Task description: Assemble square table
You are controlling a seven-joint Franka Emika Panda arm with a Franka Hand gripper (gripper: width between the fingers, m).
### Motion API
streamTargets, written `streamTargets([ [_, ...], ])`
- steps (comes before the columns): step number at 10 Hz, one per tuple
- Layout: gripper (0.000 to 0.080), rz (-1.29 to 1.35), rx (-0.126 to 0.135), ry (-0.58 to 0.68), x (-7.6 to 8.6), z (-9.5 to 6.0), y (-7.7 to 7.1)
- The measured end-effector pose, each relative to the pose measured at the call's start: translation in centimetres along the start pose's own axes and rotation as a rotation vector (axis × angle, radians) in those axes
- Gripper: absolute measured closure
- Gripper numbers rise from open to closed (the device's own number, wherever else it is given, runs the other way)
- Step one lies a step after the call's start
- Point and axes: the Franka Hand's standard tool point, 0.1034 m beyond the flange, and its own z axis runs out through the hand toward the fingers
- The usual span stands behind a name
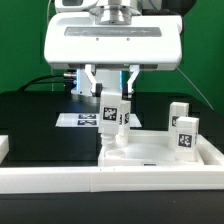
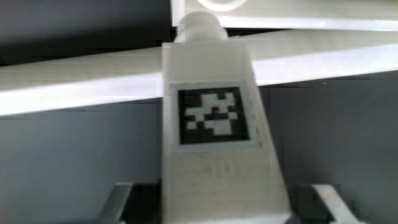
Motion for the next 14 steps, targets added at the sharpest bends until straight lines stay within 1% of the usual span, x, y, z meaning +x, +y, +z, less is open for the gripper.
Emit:
streamTargets([
  [1, 0.0508, -0.005, -0.011, 0.029, 0.2, 0.0, 0.2],
  [3, 0.0508, -0.006, -0.019, 0.047, 0.2, 0.1, 0.5],
  [4, 0.0508, -0.001, -0.017, 0.044, 0.2, -0.1, 0.5],
  [5, 0.0508, 0.001, -0.020, 0.074, 0.2, -0.3, 0.1],
  [6, 0.0508, 0.001, -0.012, 0.066, -0.2, -0.2, -0.5],
  [7, 0.0508, -0.003, -0.009, 0.067, -0.3, -0.2, -0.8],
  [9, 0.0508, -0.016, -0.025, 0.110, -0.8, 0.1, -1.0],
  [14, 0.0508, -0.022, -0.029, 0.092, -1.8, 0.8, -0.9],
])
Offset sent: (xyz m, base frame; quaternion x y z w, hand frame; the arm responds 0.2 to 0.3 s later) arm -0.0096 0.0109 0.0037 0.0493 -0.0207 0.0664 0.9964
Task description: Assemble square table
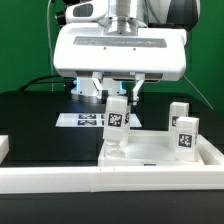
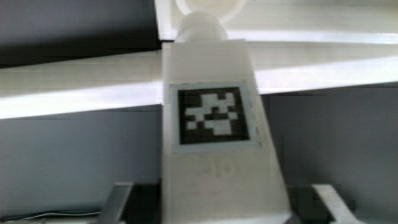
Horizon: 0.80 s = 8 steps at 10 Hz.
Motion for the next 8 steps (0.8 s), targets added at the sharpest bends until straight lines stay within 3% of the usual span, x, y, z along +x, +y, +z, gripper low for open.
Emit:
streamTargets([
  [4, 0.0508, -0.003, 0.003, -0.008, -0.1, 0.1, -0.2],
  [8, 0.0508, -0.015, 0.002, -0.015, -1.3, 0.1, -0.6],
])
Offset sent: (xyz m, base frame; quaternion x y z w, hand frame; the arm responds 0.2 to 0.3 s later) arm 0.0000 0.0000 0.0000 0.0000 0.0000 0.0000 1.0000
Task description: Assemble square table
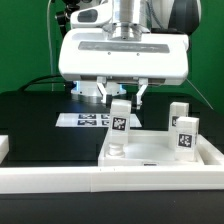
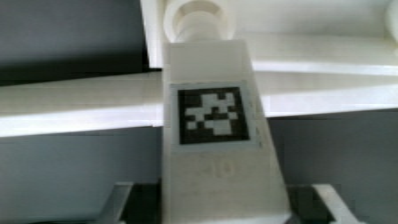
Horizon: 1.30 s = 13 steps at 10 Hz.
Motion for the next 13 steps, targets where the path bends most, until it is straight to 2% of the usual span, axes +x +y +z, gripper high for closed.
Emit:
streamTargets([
  [5, 0.0508, -0.007, -0.011, -0.010, -1.1, 0.9, 0.2],
  [9, 0.0508, -0.019, -0.023, 0.032, -1.1, 1.2, 0.1],
  [12, 0.0508, -0.018, -0.023, 0.031, -1.1, 1.3, 0.1],
  [13, 0.0329, -0.018, -0.023, 0.030, -1.1, 1.3, 0.1],
])
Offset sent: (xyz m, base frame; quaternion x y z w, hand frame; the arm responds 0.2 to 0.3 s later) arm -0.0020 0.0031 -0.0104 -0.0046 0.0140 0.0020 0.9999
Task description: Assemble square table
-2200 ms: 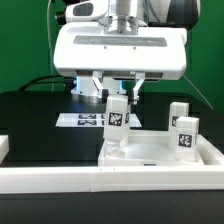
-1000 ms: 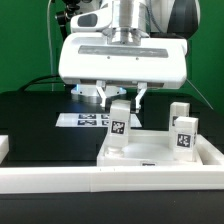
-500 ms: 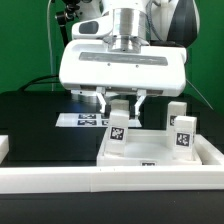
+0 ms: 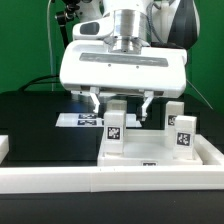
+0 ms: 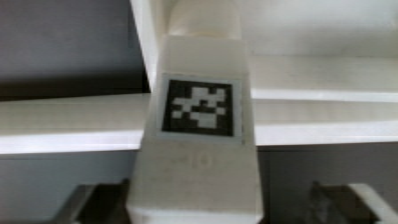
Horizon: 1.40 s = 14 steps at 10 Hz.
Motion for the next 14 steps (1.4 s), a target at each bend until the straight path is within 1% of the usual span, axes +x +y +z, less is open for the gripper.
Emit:
streamTargets([
  [1, 0.0192, 0.000, 0.000, 0.000, 0.0, 0.0, 0.0],
  [2, 0.0192, 0.000, 0.000, 0.000, 0.0, 0.0, 0.0],
  [3, 0.0158, 0.000, 0.000, -0.001, 0.0, 0.0, 0.0],
  [6, 0.0152, 0.000, 0.001, -0.003, 0.0, 0.0, 0.0],
  [8, 0.0150, 0.006, 0.008, -0.008, 0.6, -0.5, 0.1],
  [9, 0.0150, 0.011, 0.006, -0.003, 1.0, -0.7, 0.5],
  [13, 0.0150, 0.016, 0.010, -0.024, 0.8, -0.5, 0.6],
  [14, 0.0150, 0.029, 0.038, -0.154, -0.2, 0.2, 0.6],
])
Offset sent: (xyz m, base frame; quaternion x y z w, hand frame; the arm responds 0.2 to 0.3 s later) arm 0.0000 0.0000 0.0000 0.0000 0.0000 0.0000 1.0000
